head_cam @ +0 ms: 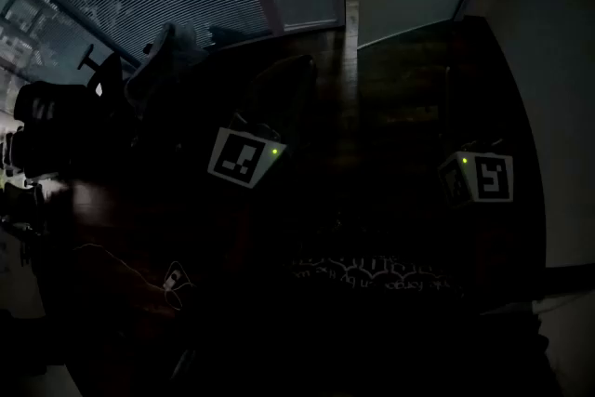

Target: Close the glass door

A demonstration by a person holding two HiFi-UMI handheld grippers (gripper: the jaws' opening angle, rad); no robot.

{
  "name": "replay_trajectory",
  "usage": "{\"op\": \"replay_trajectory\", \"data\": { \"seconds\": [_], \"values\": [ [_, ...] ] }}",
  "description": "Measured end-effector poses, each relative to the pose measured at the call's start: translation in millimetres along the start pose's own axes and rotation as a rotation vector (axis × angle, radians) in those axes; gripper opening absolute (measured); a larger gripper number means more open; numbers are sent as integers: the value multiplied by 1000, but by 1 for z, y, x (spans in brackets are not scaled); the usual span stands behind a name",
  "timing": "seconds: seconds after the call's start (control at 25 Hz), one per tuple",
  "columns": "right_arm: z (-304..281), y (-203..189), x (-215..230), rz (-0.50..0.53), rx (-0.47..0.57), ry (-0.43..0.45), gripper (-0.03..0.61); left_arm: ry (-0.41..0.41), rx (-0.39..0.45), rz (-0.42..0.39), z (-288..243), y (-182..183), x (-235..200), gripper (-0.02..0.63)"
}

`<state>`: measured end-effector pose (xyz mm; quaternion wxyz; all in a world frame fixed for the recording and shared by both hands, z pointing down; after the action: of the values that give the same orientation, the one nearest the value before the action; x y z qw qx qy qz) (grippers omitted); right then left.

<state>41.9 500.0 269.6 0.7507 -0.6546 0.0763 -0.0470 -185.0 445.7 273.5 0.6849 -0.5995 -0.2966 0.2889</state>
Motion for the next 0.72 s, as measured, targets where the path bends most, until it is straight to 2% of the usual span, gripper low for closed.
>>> {"op": "replay_trajectory", "data": {
  "seconds": [0.28, 0.52, 0.72],
  "values": [
    [-13, 9, 2, 40, 35, -10, 3, -3, 45, -70, -12, 14, -14, 2],
    [-15, 14, 10, 50, 47, -12, 3, 29, 47, -50, -14, 12, -26, 2],
    [-12, 11, 10, 4, 46, 0, 3, 33, 37, -31, -10, 7, -27, 2]
  ]
}}
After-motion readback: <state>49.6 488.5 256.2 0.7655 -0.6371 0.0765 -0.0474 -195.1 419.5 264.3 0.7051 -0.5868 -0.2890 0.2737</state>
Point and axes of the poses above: the fingertips, and each gripper's own axes: z backward along the fingers, x to its right, y out of its top, the point moved 4 cm from there along z, backward along the fingers, and after that the axes turned 3 degrees about -x, right-handed, at the moved point
